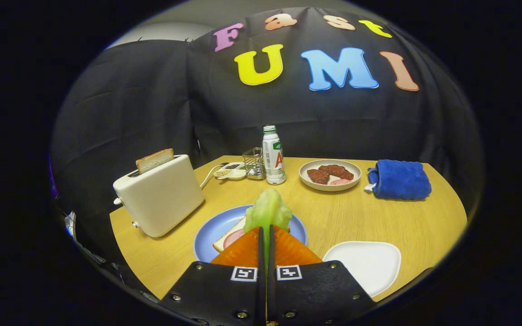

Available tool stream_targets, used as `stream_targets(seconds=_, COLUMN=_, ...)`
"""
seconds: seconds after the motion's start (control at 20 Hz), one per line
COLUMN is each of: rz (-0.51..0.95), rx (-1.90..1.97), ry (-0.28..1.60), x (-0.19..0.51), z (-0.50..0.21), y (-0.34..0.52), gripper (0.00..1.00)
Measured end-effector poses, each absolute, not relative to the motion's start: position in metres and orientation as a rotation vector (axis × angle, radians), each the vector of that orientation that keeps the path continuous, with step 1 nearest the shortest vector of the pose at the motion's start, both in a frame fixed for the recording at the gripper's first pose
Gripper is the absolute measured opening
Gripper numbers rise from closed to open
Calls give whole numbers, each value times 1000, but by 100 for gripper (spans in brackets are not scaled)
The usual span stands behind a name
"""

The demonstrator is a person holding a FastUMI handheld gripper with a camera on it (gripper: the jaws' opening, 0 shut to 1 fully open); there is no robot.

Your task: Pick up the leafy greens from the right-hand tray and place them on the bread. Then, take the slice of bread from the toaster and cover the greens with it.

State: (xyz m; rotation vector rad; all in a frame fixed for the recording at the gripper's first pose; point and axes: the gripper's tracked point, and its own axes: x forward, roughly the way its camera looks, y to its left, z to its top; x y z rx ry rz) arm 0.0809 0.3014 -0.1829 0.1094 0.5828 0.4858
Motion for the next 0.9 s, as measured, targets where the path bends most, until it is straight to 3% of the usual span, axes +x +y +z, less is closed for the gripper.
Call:
stream_targets(seconds=0.35, rz=487, rx=70, ry=575, x=89, z=-188, y=347, gripper=1)
stream_targets(seconds=0.65, rz=401, rx=-24, ry=600, x=102, z=-211, y=350, gripper=2)
stream_targets(seconds=0.75, rz=403, rx=-26, ry=610, x=101, z=-216, y=353, gripper=10)
stream_targets(seconds=0.8, rz=402, rx=-30, ry=611, x=100, z=-215, y=354, gripper=22)
stream_targets(seconds=0.9, rz=408, rx=-35, ry=606, x=97, z=-213, y=355, gripper=33)
